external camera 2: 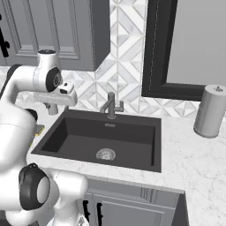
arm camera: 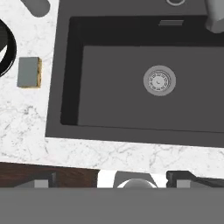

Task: Pick the pan and sponge and place them into the sink. Then turn on the water.

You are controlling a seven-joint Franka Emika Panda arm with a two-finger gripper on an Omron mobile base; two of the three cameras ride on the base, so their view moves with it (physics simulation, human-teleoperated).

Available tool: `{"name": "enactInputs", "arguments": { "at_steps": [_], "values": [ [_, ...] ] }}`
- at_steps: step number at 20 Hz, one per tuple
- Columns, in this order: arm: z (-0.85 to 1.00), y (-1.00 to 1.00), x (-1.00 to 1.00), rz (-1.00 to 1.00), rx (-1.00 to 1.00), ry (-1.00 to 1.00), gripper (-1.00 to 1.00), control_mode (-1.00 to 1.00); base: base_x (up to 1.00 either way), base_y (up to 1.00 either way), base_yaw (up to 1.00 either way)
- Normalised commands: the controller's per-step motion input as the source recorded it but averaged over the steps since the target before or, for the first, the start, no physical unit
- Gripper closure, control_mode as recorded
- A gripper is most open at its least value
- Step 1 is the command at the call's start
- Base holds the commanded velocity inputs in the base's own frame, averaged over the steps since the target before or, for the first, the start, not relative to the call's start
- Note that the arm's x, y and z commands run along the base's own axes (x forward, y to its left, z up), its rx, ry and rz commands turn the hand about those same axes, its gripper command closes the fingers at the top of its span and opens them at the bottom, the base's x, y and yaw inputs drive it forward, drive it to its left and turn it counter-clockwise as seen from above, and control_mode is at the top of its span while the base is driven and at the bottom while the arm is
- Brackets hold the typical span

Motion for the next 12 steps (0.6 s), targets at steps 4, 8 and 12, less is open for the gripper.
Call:
{"name": "enactInputs", "arguments": {
  "at_steps": [4,8,12],
  "values": [
    [-0.23,0.81,0.00,0.00,0.00,0.15,-1.00,-1.00,0.00,0.00,0.00],
    [-0.16,0.51,0.00,0.00,0.00,0.10,-1.00,-1.00,0.00,0.00,0.00],
    [-0.09,0.18,0.00,0.00,0.00,0.03,-1.00,-1.00,0.00,0.00,0.00]
  ]
}}
